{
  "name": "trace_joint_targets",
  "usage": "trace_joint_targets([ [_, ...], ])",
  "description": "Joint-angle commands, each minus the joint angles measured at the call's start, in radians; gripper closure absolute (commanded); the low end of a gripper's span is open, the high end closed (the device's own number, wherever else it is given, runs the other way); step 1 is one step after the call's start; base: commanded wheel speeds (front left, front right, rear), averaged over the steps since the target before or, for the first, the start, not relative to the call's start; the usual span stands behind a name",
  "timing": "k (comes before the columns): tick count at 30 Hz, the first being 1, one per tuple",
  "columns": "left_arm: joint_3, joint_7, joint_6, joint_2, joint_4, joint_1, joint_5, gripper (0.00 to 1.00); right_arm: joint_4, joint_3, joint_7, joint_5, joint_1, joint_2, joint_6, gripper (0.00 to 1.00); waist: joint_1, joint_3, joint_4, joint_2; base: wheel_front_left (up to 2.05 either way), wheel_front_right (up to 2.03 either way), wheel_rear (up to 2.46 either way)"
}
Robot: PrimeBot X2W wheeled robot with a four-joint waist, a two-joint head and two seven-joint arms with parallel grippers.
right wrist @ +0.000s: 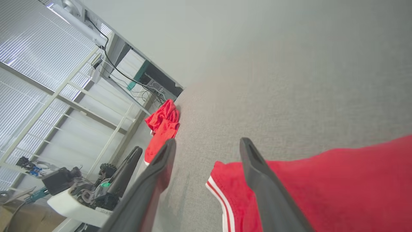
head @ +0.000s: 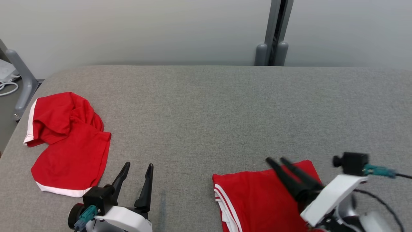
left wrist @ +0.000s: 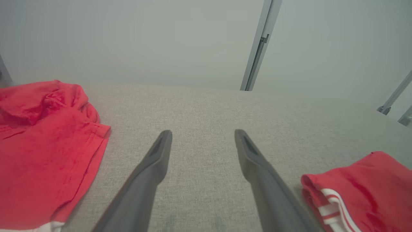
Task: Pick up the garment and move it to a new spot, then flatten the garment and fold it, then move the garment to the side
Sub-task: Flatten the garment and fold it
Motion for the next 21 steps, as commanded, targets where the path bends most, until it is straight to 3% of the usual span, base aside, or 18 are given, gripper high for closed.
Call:
trace_joint_targets([
  [1, 0.005, -0.003, -0.005, 0.003, -0.009, 0.003, 0.003, 0.0, -0.009, -0.013, -0.047, -0.049, -0.021, -0.038, 0.0, 0.0, 0.0, -0.001, -0.007, 0.0, 0.0, 0.0, 0.0],
  [6, 0.022, -0.003, -0.004, 0.003, -0.025, 0.0, -0.003, 0.0, 0.017, -0.051, -0.238, -0.254, -0.055, -0.143, 0.0, 0.0, 0.0, 0.001, -0.027, 0.0, 0.0, 0.0, 0.0],
  [12, 0.044, -0.003, -0.007, 0.002, -0.059, 0.001, -0.011, 0.0, 0.052, -0.089, -0.399, -0.447, -0.068, -0.205, 0.0, 0.0, 0.0, 0.006, -0.048, 0.0, 0.0, 0.0, 0.0],
  [16, 0.057, -0.003, -0.009, 0.003, -0.088, 0.015, -0.019, 0.0, 0.073, -0.148, -0.504, -0.568, -0.049, -0.186, 0.0, 0.0, 0.0, 0.007, -0.061, 0.0, 0.0, 0.0, 0.0],
  [21, 0.068, -0.003, -0.012, 0.002, -0.139, 0.027, -0.042, 0.0, 0.05, -0.232, -0.554, -0.702, -0.011, -0.145, 0.0, 0.0, 0.0, 0.012, -0.073, 0.0, 0.0, 0.0, 0.0],
])
